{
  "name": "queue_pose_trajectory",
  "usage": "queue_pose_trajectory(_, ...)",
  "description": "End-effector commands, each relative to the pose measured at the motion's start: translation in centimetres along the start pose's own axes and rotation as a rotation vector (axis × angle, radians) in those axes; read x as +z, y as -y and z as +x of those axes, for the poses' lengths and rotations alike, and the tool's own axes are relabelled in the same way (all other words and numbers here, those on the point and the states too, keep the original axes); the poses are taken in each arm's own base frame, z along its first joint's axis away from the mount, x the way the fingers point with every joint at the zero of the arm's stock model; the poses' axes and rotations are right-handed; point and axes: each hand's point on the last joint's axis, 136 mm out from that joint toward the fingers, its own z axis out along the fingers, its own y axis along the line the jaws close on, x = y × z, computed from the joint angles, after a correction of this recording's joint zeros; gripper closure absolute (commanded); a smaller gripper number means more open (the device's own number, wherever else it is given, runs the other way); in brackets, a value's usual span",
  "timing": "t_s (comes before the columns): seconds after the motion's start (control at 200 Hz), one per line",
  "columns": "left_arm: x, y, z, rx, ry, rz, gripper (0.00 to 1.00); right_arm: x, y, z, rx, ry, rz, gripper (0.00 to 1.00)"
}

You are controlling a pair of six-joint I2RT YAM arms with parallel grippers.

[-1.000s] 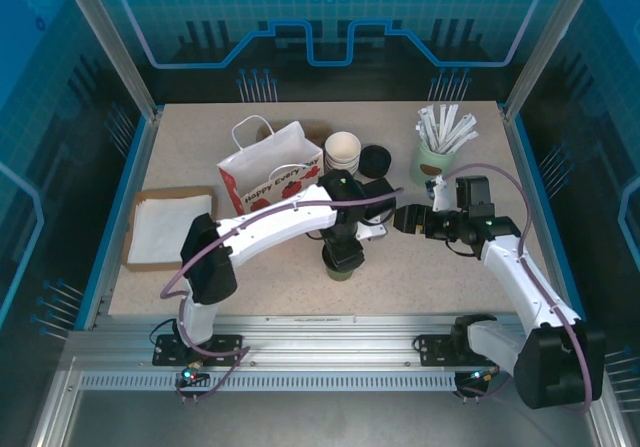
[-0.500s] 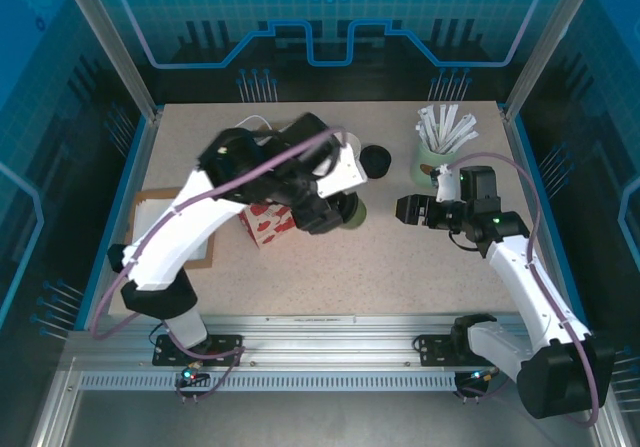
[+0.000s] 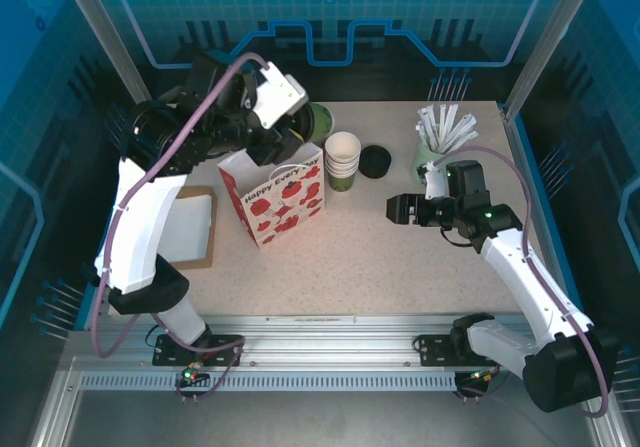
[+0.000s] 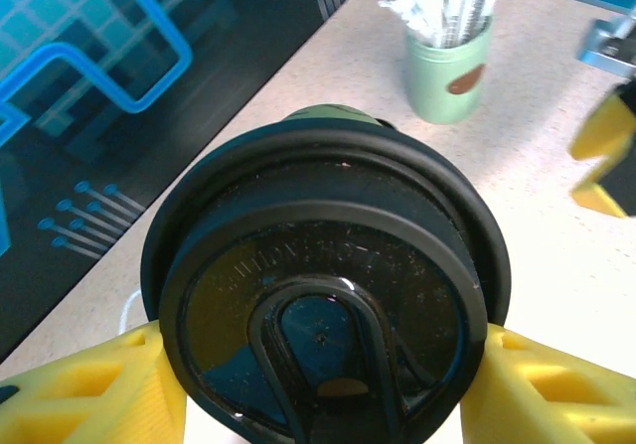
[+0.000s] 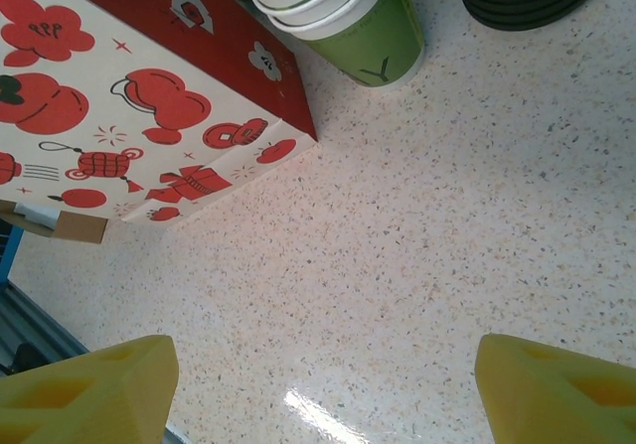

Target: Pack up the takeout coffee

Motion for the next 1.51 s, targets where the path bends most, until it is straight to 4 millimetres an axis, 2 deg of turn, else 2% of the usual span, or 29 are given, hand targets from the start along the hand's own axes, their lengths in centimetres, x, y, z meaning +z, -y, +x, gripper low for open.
queue_pose_trajectory(0.0,0.1,-1.8,0.2,-0.043,0.006,-0.012,0.5,0.2,-1.1,-0.4,-0.035,-0.008,-0.008,0.2)
queue_pose_trajectory(0.1,0.0,-3.3,2.1,-0.115,-0.054,-0.025,0.52,0.6,-2.5,-0.8,-0.067,-0.01,-0.032,0.2)
queue_pose_trajectory(0.19,-0.2,-3.9,4.0,-0.157,-0.111,-0.033,0.53,0.8,-4.0,-1.5,-0.103,-0.005,-0.055,0.2)
queue_pose_trajectory(0.34,-0.4,-4.1,7.1,-0.208,-0.207,-0.032,0.53,1.5,-6.3,-2.9,-0.16,0.001,-0.092,0.2)
queue_pose_trajectory(0.445,0.1,-4.0,9.6,-0.234,-0.298,-0.022,0.53,2.4,-7.2,-3.5,-0.187,-0.007,-0.112,0.2)
queue_pose_trajectory(0.535,0.5,-4.2,10.8,-0.253,-0.338,-0.017,0.53,3.4,-7.8,-3.6,-0.206,-0.028,-0.122,0.2)
queue_pose_trajectory(0.68,1.7,-4.8,12.1,-0.282,-0.391,0.0,0.53,4.4,-8.4,-3.1,-0.225,-0.062,-0.136,0.2)
queue_pose_trajectory(0.935,4.6,-4.1,13.5,-0.281,-0.472,0.083,0.53,4.9,-8.3,-2.3,-0.231,-0.083,-0.123,0.2)
queue_pose_trajectory(1.501,8.3,-4.4,17.3,-0.228,-0.666,0.11,0.53,5.5,-7.6,-1.3,-0.217,-0.106,-0.099,0.21)
